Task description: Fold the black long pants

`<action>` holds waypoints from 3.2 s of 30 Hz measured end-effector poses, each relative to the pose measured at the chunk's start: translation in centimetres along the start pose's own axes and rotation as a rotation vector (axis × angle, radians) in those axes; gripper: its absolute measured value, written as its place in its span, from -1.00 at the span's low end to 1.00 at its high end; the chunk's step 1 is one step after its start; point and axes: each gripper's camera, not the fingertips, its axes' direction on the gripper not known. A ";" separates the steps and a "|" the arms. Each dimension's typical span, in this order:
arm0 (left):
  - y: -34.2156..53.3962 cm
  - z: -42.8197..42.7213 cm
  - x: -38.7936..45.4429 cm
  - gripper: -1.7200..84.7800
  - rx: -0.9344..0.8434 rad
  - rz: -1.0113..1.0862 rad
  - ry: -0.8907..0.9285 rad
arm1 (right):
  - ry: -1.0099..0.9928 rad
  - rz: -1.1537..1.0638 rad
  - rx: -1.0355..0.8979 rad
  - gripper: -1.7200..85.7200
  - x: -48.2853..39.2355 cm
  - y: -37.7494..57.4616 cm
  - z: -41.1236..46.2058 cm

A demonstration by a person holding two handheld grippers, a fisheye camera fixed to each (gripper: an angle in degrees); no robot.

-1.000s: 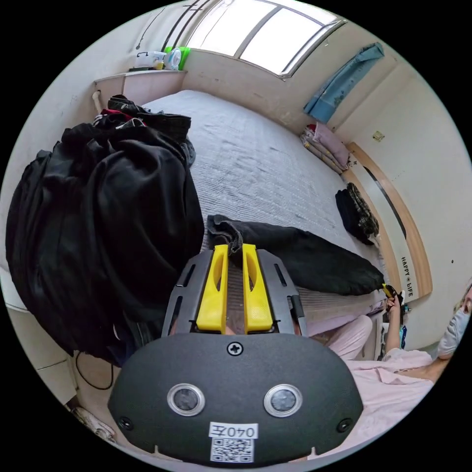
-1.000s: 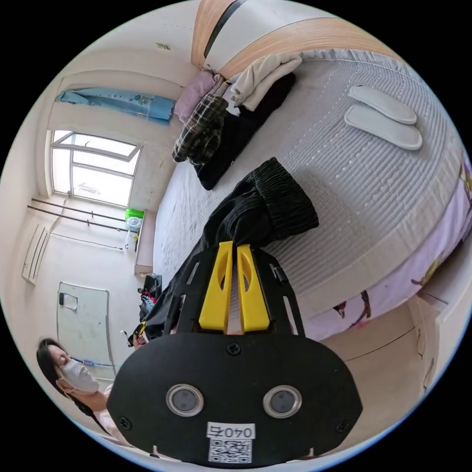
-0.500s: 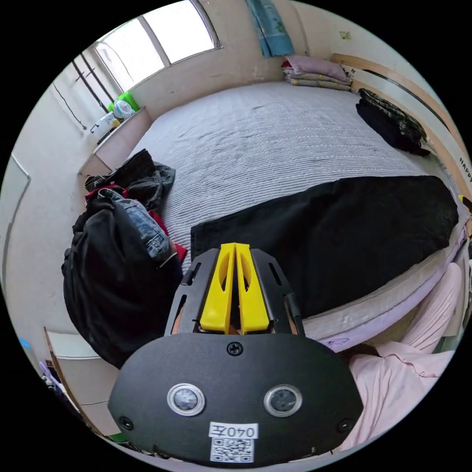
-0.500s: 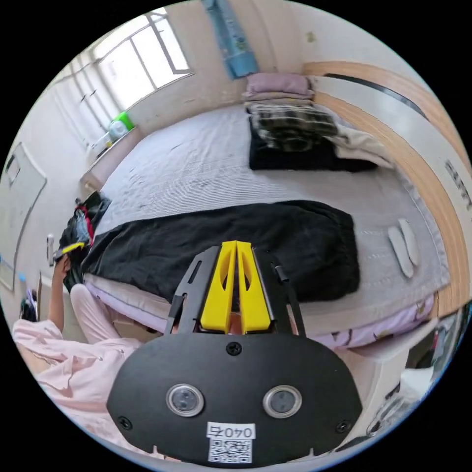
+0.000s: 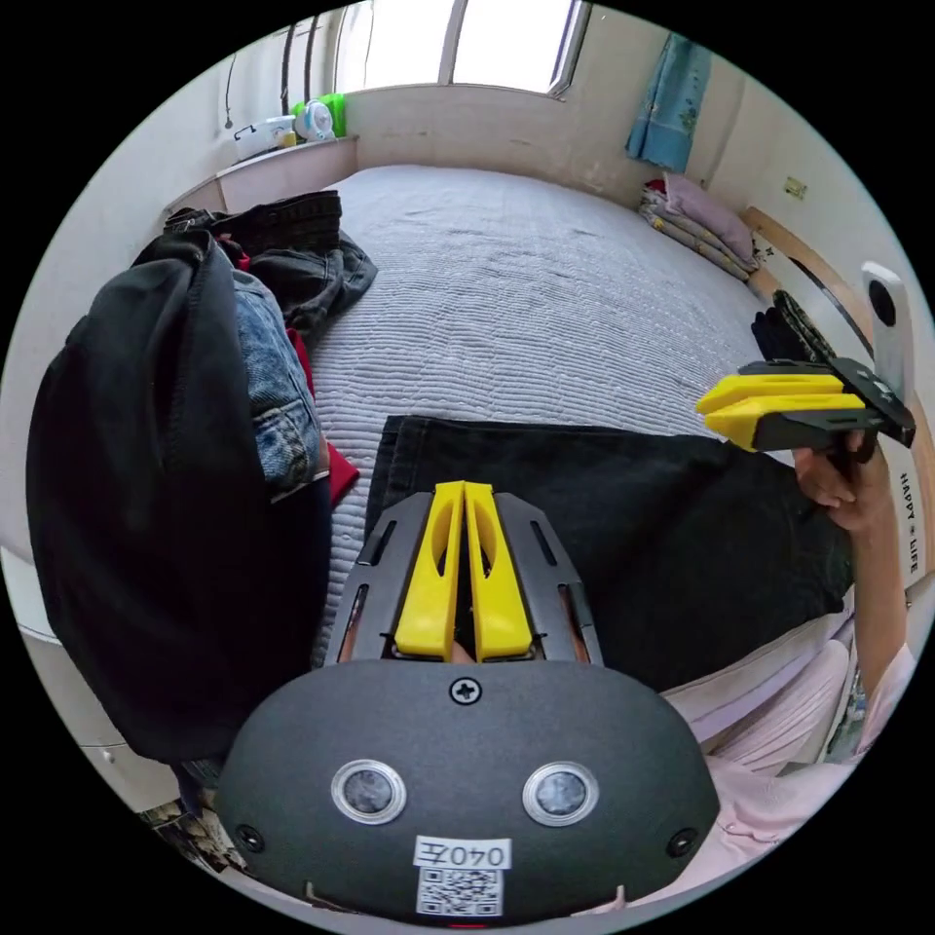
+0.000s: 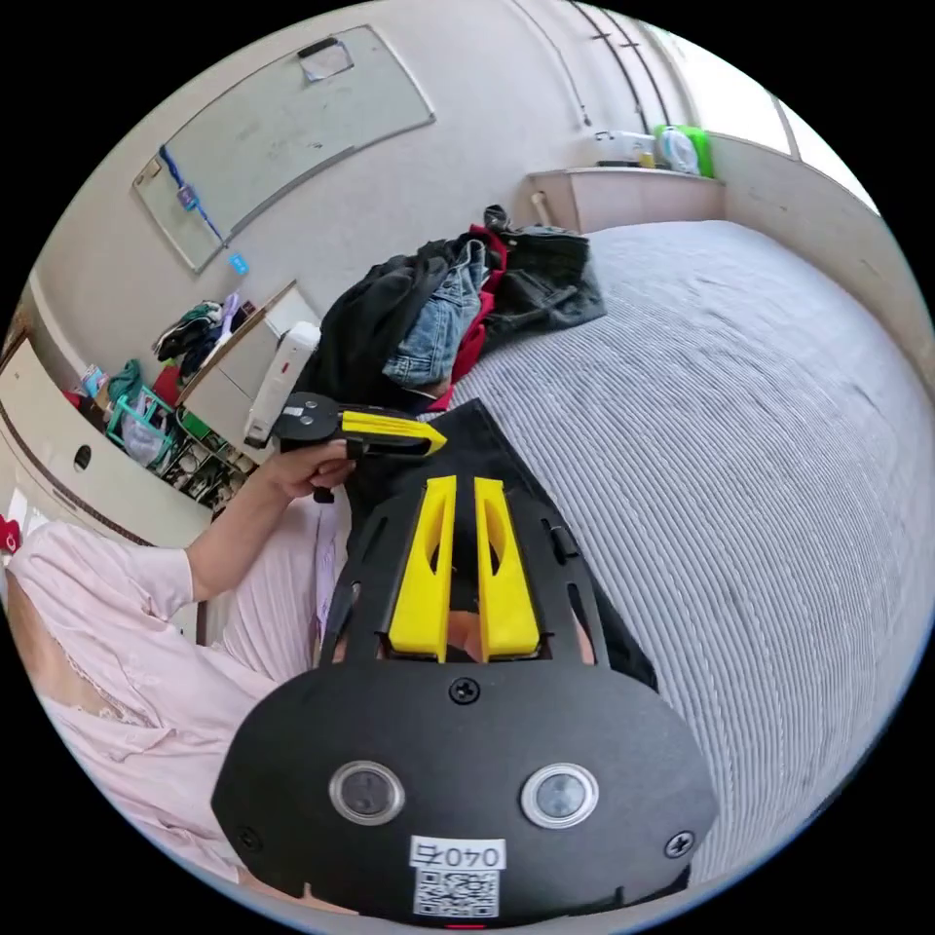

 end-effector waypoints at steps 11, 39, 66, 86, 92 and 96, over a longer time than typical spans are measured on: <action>3.0 -8.0 -5.7 -0.98 0.097 -0.105 -0.095 | 0.021 -0.286 -0.185 -0.75 2.3 -8.5 16.7; -4.7 -17.3 7.9 -0.98 -0.004 0.464 0.316 | 0.680 0.059 -0.235 -0.98 -3.7 17.3 9.6; -2.9 -28.2 47.4 -0.98 -0.161 0.987 0.547 | 0.966 0.955 0.125 -0.78 -17.0 50.5 7.9; -11.6 -34.7 51.8 -0.98 -0.055 0.841 0.434 | 1.078 0.957 0.073 -0.75 -13.7 49.6 9.3; -12.2 -35.5 52.0 -0.98 -0.067 0.837 0.433 | 1.048 1.008 0.073 -0.93 -12.1 50.6 9.2; -12.0 -35.6 52.1 -0.98 -0.089 0.861 0.439 | 1.013 0.968 0.083 -0.98 -15.1 51.1 6.5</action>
